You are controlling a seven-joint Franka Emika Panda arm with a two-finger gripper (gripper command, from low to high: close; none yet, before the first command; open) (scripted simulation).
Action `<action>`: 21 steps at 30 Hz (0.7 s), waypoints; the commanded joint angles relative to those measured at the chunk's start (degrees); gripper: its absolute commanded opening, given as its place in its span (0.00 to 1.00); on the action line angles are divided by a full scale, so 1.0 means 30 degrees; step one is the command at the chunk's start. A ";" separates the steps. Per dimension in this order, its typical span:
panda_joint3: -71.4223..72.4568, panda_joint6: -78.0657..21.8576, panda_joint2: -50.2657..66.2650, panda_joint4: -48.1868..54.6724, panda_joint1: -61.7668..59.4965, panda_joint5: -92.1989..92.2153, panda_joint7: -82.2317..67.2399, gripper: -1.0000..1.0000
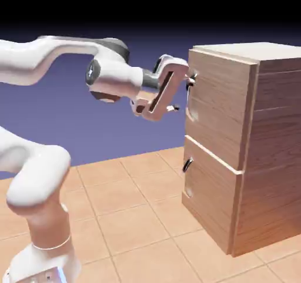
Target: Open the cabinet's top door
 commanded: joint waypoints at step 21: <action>0.6343 -0.0860 -0.3771 0.1162 -0.4582 1.7447 0.7559 0.50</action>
